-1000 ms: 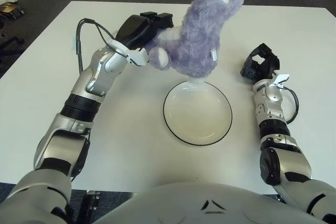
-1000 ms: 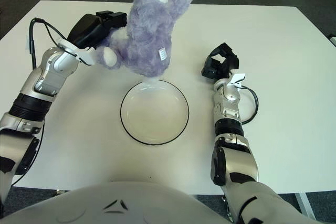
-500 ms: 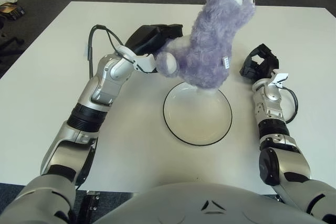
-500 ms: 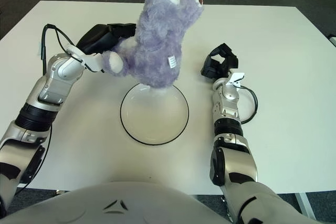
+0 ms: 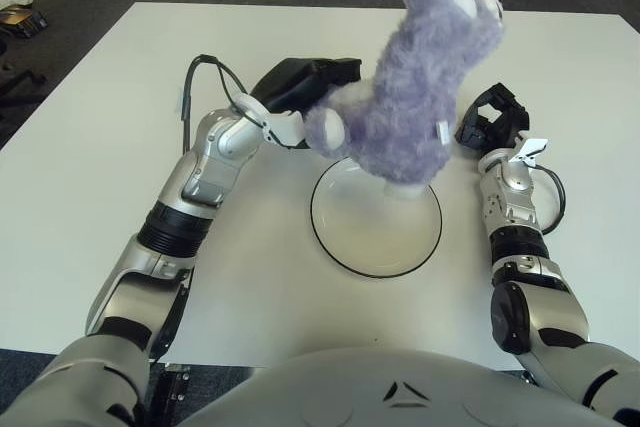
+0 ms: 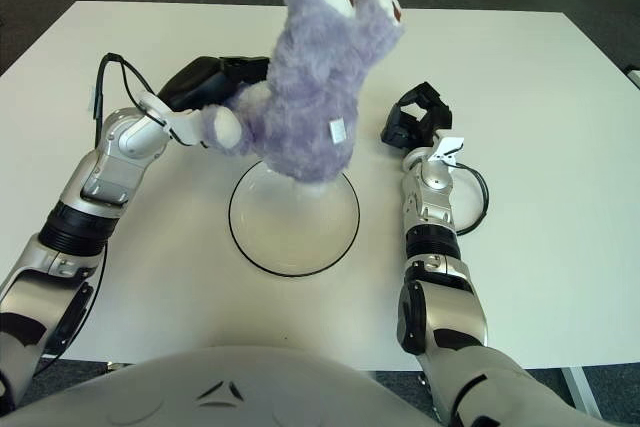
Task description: Put the doll into the plate.
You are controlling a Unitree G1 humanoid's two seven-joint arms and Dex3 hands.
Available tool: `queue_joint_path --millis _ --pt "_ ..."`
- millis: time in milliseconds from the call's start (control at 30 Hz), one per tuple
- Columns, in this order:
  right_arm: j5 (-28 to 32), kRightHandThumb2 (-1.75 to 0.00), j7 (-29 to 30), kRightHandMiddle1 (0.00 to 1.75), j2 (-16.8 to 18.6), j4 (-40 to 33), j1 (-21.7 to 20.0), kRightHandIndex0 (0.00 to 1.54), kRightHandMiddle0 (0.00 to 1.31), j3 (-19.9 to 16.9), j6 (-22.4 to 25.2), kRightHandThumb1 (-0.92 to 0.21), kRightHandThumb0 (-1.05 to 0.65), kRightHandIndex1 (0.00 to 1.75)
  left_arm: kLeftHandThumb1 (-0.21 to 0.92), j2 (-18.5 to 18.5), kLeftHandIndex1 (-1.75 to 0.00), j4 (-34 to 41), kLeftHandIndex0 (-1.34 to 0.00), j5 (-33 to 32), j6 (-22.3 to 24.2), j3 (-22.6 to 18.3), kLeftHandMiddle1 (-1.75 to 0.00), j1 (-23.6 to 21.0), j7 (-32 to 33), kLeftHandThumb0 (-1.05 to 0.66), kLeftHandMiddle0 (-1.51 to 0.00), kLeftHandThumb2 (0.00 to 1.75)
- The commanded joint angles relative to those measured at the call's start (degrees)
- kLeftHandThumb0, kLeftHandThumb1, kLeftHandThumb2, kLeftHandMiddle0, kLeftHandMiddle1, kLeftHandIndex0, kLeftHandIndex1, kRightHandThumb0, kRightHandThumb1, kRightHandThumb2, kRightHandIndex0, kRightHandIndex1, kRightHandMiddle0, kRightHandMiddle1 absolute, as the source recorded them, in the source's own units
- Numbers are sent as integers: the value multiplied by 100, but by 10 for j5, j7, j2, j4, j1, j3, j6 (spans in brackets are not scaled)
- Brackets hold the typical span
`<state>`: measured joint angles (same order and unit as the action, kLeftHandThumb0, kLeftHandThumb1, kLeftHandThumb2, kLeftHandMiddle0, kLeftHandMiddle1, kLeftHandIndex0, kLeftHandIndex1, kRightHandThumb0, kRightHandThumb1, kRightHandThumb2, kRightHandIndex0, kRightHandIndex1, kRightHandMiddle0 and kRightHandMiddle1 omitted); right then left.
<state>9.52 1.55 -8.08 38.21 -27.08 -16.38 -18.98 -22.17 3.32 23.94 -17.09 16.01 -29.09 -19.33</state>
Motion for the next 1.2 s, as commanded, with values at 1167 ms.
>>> queue_joint_path --millis 1167 --pt "5 -153 3 175 7 -14 20 137 76 1 40 -15 -56 175 9 20 -175 -18 -108 34 -23 26 -175 10 -9 57 -80 159"
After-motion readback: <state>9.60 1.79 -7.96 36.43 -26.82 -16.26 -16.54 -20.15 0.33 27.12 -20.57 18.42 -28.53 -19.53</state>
